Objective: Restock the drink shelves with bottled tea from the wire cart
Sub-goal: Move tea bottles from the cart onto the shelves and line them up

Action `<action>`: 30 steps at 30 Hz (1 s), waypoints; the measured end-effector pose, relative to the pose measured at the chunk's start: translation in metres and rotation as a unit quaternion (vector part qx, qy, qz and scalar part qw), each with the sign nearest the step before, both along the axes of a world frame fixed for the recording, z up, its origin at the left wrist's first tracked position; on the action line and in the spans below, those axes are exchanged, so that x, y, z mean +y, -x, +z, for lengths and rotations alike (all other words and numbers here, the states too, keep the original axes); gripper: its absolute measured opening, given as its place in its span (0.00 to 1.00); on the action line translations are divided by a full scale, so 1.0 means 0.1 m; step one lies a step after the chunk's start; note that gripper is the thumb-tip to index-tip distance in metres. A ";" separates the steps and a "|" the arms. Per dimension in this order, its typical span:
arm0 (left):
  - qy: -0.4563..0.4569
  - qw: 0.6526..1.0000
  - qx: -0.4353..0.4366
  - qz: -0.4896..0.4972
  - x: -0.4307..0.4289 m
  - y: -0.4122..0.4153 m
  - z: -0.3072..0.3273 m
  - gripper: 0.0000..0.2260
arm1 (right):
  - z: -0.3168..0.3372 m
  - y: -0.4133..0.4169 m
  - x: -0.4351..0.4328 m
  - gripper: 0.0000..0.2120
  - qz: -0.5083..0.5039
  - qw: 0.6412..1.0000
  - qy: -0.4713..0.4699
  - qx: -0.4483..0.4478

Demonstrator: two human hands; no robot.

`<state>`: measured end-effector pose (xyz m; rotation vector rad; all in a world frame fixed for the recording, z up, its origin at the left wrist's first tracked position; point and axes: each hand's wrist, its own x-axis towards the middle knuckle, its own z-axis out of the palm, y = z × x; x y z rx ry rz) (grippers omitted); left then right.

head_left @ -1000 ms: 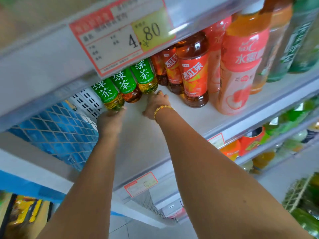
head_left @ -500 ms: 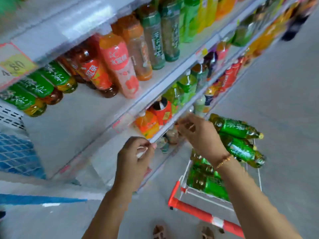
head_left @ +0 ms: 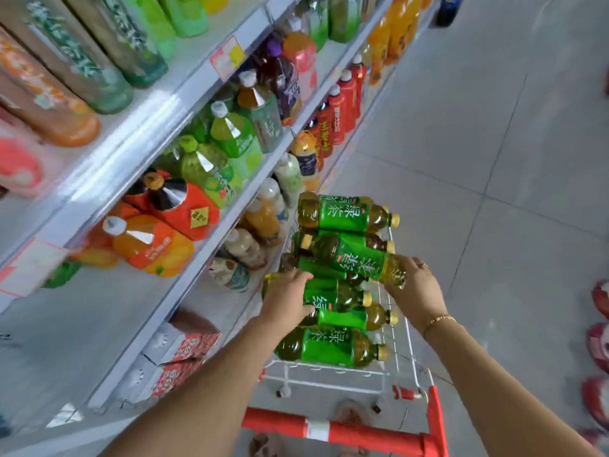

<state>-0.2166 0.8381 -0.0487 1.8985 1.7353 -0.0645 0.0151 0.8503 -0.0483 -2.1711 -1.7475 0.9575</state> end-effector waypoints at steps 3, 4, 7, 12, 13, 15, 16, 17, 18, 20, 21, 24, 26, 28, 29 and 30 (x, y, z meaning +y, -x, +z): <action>-0.006 0.999 0.048 -0.023 0.03 -0.07 -0.15 0.31 | -0.11 -0.02 0.18 0.31 0.081 0.997 -0.008 -0.013; -0.012 0.997 0.064 -0.033 0.05 -0.09 -0.17 0.31 | -0.13 -0.01 0.24 0.33 0.109 0.994 -0.002 -0.017; -0.037 0.993 0.095 -0.057 0.07 -0.11 -0.19 0.30 | -0.20 0.08 0.36 0.37 0.170 0.984 0.007 -0.049; -0.061 0.986 0.123 -0.091 0.06 -0.04 -0.21 0.28 | -0.23 0.19 0.42 0.38 0.193 0.971 -0.008 -0.138; -0.061 0.985 0.127 -0.096 0.07 -0.03 -0.21 0.27 | -0.21 0.22 0.45 0.37 0.199 0.967 -0.008 -0.158; -0.062 0.985 0.129 -0.101 0.08 0.00 -0.20 0.28 | -0.14 0.27 0.51 0.35 0.207 0.961 0.008 -0.186; -0.062 0.985 0.128 -0.094 0.07 0.02 -0.19 0.28 | -0.12 0.27 0.53 0.35 0.207 0.960 0.023 -0.189; -0.059 0.987 0.125 -0.082 0.04 0.05 -0.15 0.28 | -0.09 0.26 0.55 0.37 0.201 0.961 0.039 -0.184; -0.056 0.990 0.116 -0.062 0.00 0.09 -0.11 0.28 | -0.06 0.24 0.55 0.38 0.191 0.965 0.055 -0.171; -0.041 0.997 0.070 -0.003 -0.14 0.21 0.02 0.29 | 0.03 0.17 0.48 0.39 0.170 0.971 0.087 -0.143; -0.034 0.998 0.034 0.039 -0.23 0.28 0.11 0.29 | 0.10 0.15 0.41 0.38 0.162 0.973 0.102 -0.127; -0.053 0.977 -0.101 0.182 -0.53 0.47 0.44 0.26 | 0.38 0.16 0.13 0.34 0.133 0.984 0.115 -0.039; -0.099 0.951 -0.162 0.245 -0.74 0.57 0.72 0.24 | 0.60 0.29 -0.04 0.33 0.121 0.989 0.080 0.033; -0.151 0.922 -0.193 0.300 -0.94 0.70 1.02 0.23 | 0.86 0.51 -0.17 0.33 0.125 0.987 0.023 0.095; -0.179 0.905 -0.204 0.327 -1.03 0.78 1.15 0.24 | 0.98 0.66 -0.22 0.33 0.129 0.983 -0.016 0.128; -0.209 0.887 -0.210 0.355 -1.10 0.88 1.28 0.26 | 1.13 0.84 -0.26 0.32 0.136 0.975 -0.057 0.166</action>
